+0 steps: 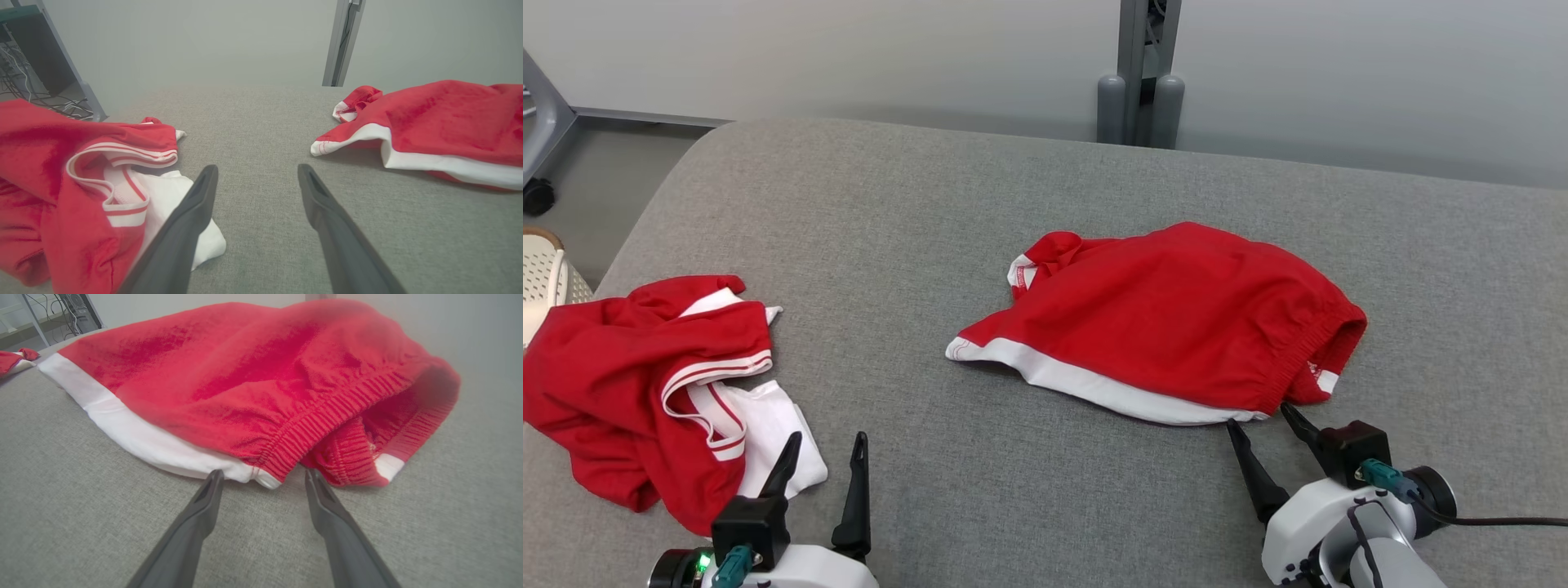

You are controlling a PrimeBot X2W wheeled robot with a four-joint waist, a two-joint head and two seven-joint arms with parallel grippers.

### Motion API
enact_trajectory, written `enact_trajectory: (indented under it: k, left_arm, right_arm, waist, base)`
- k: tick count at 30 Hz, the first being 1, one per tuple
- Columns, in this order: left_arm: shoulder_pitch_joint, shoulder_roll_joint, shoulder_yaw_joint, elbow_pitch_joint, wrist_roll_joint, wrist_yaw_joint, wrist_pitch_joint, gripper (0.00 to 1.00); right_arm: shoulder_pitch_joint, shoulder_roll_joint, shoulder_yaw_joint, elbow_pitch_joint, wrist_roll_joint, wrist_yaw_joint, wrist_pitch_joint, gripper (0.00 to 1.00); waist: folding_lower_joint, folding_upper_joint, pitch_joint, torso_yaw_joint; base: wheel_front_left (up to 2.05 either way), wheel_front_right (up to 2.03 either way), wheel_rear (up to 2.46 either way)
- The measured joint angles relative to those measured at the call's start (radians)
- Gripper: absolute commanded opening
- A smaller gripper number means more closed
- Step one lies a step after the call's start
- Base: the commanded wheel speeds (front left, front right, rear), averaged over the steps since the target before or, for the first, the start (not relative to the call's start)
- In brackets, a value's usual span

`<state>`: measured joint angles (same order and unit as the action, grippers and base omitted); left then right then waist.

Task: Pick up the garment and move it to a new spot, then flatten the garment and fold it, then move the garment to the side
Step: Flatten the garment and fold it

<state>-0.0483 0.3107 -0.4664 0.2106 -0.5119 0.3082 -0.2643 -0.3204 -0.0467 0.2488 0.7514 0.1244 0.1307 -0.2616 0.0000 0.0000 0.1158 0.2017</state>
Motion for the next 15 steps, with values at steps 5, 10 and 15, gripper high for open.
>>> enact_trajectory:
  k: [5, 10, 15]
  left_arm:
    - [0.0, 0.0, -0.002, 0.0, 0.0, 0.001, 0.0, 1.0]
    - [0.0, 0.001, -0.001, -0.001, 0.0, 0.001, 0.0, 1.0]
    - [-0.001, 0.002, -0.001, -0.002, 0.001, 0.003, 0.0, 1.0]
  right_arm:
    - [-0.019, 0.0, 0.017, 0.014, 0.005, 0.0, 0.0, 1.0]
    - [-0.034, 0.0, 0.049, 0.017, 0.01, 0.0, 0.0, 0.83]
    - [-0.054, 0.0, 0.065, 0.034, 0.01, 0.0, 0.0, 0.38]
  waist:
    - [0.0, 0.0, 0.011, 0.009]
    - [0.0, 0.0, 0.022, 0.009]
    - [0.0, 0.0, 0.033, 0.007]
  base:
    - [0.0, 0.0, 0.0]
    - [0.0, 0.0, 0.0]
    - [0.0, 0.0, 0.0]
